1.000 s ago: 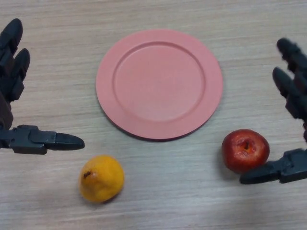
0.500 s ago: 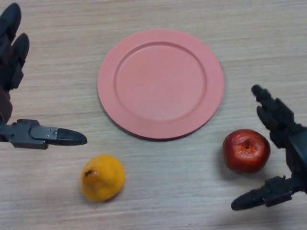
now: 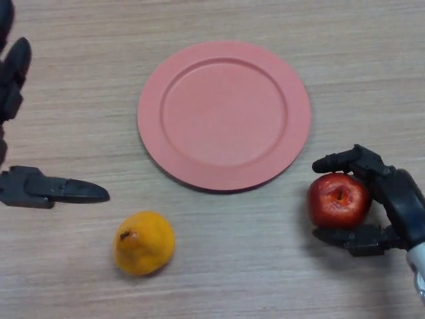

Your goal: Pick up the red apple and place it on the plate

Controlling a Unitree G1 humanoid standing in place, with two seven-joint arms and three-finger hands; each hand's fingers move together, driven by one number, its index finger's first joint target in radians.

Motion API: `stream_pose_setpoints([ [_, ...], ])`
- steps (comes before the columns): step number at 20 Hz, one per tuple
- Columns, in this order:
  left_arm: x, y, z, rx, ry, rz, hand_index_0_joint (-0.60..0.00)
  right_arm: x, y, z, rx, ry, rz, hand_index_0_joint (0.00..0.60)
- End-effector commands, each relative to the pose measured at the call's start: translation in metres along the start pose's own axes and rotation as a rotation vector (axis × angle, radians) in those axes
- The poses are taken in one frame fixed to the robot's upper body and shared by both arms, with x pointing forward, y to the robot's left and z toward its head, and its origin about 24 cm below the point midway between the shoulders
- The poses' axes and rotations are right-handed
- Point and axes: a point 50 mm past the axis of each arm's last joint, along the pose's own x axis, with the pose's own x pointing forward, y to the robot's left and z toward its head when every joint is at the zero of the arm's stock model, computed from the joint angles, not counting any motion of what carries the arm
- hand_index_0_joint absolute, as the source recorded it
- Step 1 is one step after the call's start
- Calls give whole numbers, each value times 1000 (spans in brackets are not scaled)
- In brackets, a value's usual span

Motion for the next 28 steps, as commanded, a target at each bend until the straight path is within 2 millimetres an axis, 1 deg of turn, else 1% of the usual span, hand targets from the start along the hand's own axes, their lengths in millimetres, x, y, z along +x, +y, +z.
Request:
stream_pose_setpoints([
  [1,-6,18,40,42,-213,80,0,6,-30,35,-64,-128,-107,600],
  [2,-7,18,40,43,-200,70,0,14,-33,50,-65,-156,-114,600],
  [3,-7,19,40,42,-194,69,0,18,-35,57,-82,-173,-119,600],
  [4,-7,17,39,34,-185,67,0,29,-35,72,-69,-197,-113,600],
  [5,-7,16,39,27,-180,64,0,34,-35,79,-69,-211,-113,600],
  [6,-5,15,41,3,-179,66,0,44,-32,96,-42,-256,-99,600],
  [7,-5,14,42,-6,-179,66,0,49,-31,103,-25,-274,-87,600],
  [8,-3,14,46,-10,-184,69,0,59,-23,112,-28,-285,-60,600],
  [9,-2,14,48,-10,-188,71,0,64,-20,115,-28,-285,-49,600],
  [10,-2,14,50,-1,-197,76,0,76,-12,122,-33,-298,-51,600],
  [11,-2,14,51,3,-202,76,0,80,-10,125,-2,-299,-61,600],
  [12,-3,13,51,9,-203,69,0,89,0,125,24,-271,-67,600],
  [13,-4,13,51,9,-202,64,0,91,4,124,54,-246,-63,600],
  [14,-5,14,50,7,-197,61,0,98,14,126,49,-235,-45,600],
  [16,-6,15,50,18,-188,53,0,103,25,127,105,-222,-45,600],
  [19,-7,17,50,48,-169,29,0,105,38,124,106,-176,16,600],
  [20,-7,17,50,54,-168,27,0,106,39,124,102,-174,22,450],
  [21,-7,17,50,62,-166,23,0,106,40,124,98,-171,29,350],
  [22,-7,18,48,81,-162,18,0,107,43,124,97,-158,53,200],
  [23,-7,18,48,93,-162,16,0,108,45,124,103,-143,74,100],
  [24,-7,20,47,116,-160,14,0,107,49,125,146,-119,100,0],
  [25,-8,21,46,122,-152,10,0,107,49,127,158,-119,100,0],
  [27,-10,20,45,113,-167,20,0,110,40,136,186,-123,85,0],
  [28,-12,20,46,99,-188,17,0,112,28,143,220,-133,65,0],
])
